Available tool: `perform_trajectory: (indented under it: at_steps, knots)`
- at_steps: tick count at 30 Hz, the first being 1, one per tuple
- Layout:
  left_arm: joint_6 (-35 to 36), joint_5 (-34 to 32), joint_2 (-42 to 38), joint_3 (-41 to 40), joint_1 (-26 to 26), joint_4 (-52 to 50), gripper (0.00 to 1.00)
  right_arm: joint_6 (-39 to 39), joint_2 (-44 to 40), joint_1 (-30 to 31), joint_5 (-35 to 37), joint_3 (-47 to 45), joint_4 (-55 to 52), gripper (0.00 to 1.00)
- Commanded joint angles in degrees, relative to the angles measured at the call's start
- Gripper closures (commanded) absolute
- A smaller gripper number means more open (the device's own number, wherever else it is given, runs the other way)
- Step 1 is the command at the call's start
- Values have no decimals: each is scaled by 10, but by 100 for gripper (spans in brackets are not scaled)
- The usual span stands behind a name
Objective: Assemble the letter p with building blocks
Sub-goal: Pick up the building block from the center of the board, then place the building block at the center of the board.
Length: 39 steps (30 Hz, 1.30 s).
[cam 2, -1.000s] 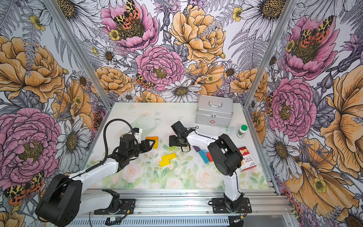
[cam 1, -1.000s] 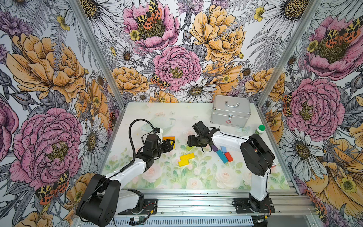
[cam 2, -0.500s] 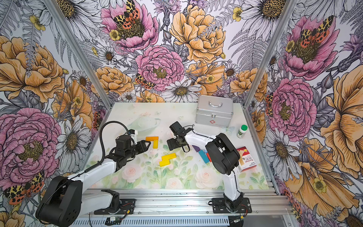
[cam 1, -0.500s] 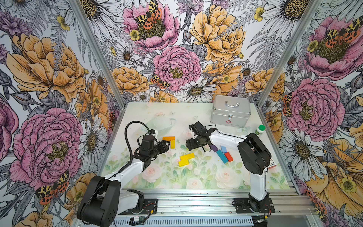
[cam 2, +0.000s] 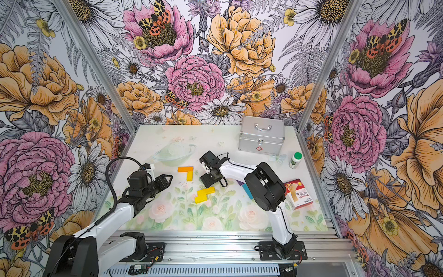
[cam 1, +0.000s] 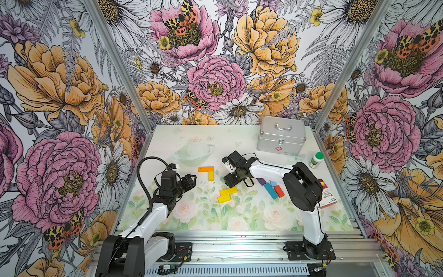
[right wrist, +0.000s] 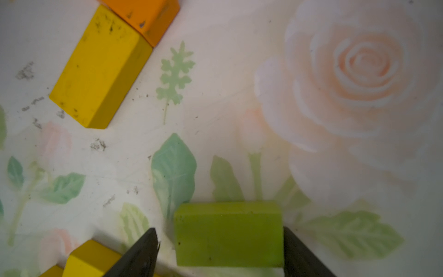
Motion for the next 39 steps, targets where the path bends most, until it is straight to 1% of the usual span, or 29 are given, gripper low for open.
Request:
perform_trajectory:
  at_steps: [1,5,7,8,9,12,13,14,17,20,26,29,34,39]
  knots:
    - [-3,10,-5,-6,9,-4,41,-6,26,2,33,14,-12,25]
    - [-4,11,2,-5,11,-4,41,1,36,1,50,19,-14,34]
    - [-3,10,4,-5,11,-3,41,3,38,0,51,19,-14,40]
    - [-3,10,4,-6,11,-4,41,2,39,0,48,19,-15,46]
    - [-2,10,4,-7,11,-3,41,0,40,-1,44,20,-18,54]
    - [-3,8,7,-9,11,-4,41,-1,43,-7,26,24,-25,82]
    - [-3,8,8,-9,12,-4,41,1,41,-9,23,24,-26,87]
    - [-3,9,10,-9,11,-4,41,2,38,-10,25,24,-25,89]
    - [-11,10,19,-6,11,-4,41,2,21,-11,34,34,-25,90]
    - [-29,16,27,1,12,-2,41,-13,3,-5,25,61,-24,90]
    - [-75,17,22,7,24,-2,41,-64,0,32,7,134,-25,90]
    - [-104,20,15,-2,50,8,41,-91,16,61,-2,171,-26,90]
    - [-158,22,2,-20,105,34,42,-123,56,92,-14,217,-26,88]
    - [-170,32,4,-18,137,40,42,-130,103,116,-37,253,-23,86]
